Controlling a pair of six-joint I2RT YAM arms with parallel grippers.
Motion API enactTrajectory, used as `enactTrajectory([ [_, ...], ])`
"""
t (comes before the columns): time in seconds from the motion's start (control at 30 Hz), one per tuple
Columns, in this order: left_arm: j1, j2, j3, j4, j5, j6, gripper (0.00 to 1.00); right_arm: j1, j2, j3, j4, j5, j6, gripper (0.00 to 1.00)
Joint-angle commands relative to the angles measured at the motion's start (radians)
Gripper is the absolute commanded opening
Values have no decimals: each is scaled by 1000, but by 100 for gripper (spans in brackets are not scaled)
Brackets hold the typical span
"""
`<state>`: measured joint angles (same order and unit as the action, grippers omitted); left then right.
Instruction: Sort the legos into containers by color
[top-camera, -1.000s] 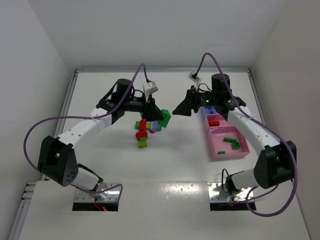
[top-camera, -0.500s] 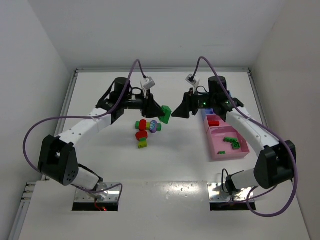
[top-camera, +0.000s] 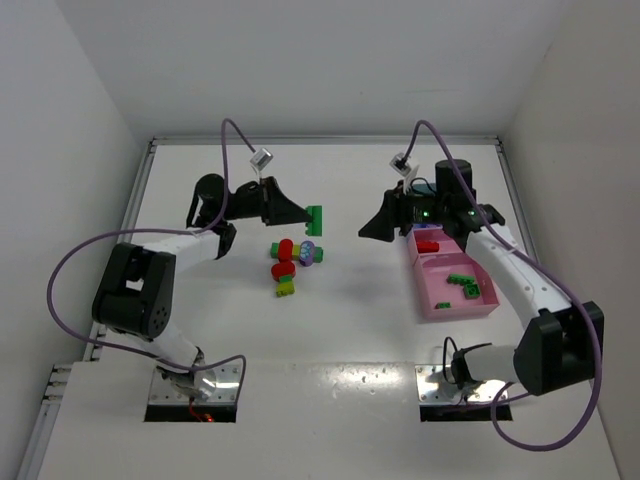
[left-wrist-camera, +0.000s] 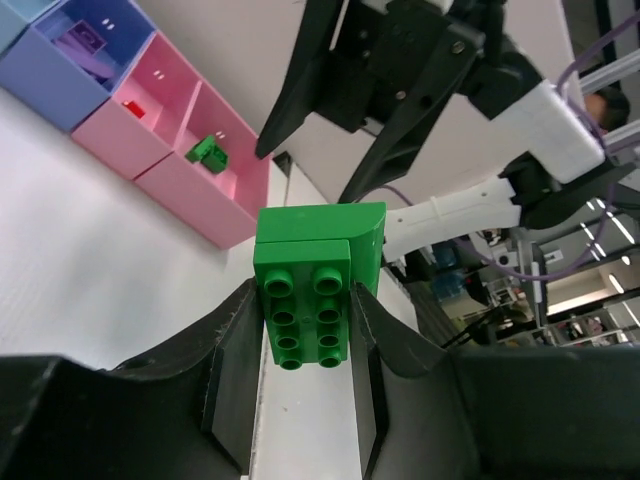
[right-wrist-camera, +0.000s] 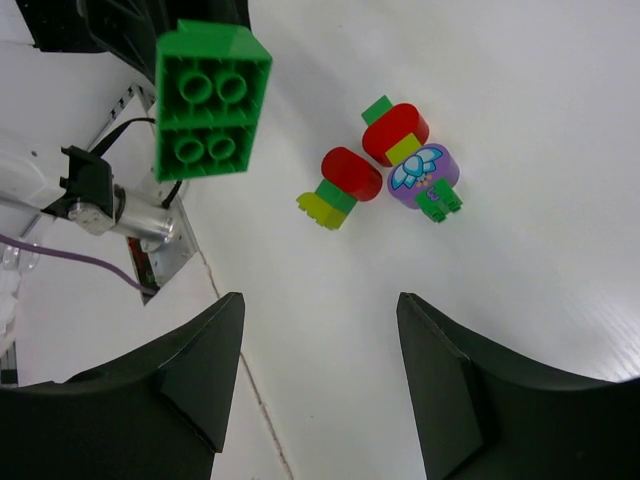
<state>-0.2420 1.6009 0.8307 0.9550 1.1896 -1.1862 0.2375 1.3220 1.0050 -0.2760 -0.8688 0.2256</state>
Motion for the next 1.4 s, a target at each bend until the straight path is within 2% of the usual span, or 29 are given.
enactTrajectory([
  [0.0, 18, -6, 8, 225, 30, -170, 0, -3, -40, -16, -2, -30, -32, 63],
  [0.27, 27, 5, 8, 169, 39, -181, 0, -12, -40, -16, -32, -30, -52, 63],
  [0.4, -38, -45, 27, 180, 132, -75, 0, -12, -40, -25, -32, -30, -74, 63],
  [0.5, -118, -111, 62, -110, 249, 231, 3, -12, -40, -25, -43, -30, -98, 63],
  [0.53, -149, -127, 117, -268, 281, 542, 5, -12, -40, -25, -55, -30, -98, 63],
  [0.57, -161, -136, 164, -720, 313, 748, 7, -12, -40, -25, -55, -30, -112, 63],
  [0.6, -174, -127, 220, -933, 377, 943, 7, -12, -40, -34, -55, -30, -112, 63],
  [0.63, -184, -127, 255, -1034, 424, 1046, 7, -12, -40, -34, -67, -30, -124, 63],
  [0.8, -213, -189, 219, -1026, 433, 1083, 8, -12, -40, -43, -86, -21, -161, 63],
  [0.9, -240, -240, 168, -954, 433, 1096, 8, -21, -40, -43, -97, -21, -180, 63],
  [0.93, -253, -274, 115, -888, 433, 988, 8, -21, -40, -43, -97, -21, -189, 63],
  [0.97, -264, -291, 82, -716, 424, 929, 8, -21, -40, -52, -109, -21, -189, 63],
  [1.0, -264, -306, 55, -656, 406, 891, 8, -21, -49, -52, -109, -21, -189, 63],
  [1.07, -264, -332, -2, -575, 380, 849, 8, -30, -49, -52, -109, -54, -189, 63],
  [1.17, -253, -355, -28, -575, 344, 858, 8, -30, -58, -52, -118, -126, -198, 63],
  [1.23, -227, -355, -7, -640, 280, 902, 9, -30, -58, -39, -158, -246, -236, 63],
  [1.27, -206, -355, 30, -911, 242, 1107, 9, -30, -58, -25, -158, -280, -236, 66],
  [1.3, -206, -340, 88, -1117, 117, 1287, 9, -20, -67, -25, -158, -320, -236, 66],
  [1.33, -217, -329, 143, -1250, 43, 1424, 9, -11, -82, -25, -144, -335, -217, 68],
  [1.37, -242, -329, 186, -1275, -31, 1448, 9, -10, -83, -25, -120, -346, -188, 69],
])
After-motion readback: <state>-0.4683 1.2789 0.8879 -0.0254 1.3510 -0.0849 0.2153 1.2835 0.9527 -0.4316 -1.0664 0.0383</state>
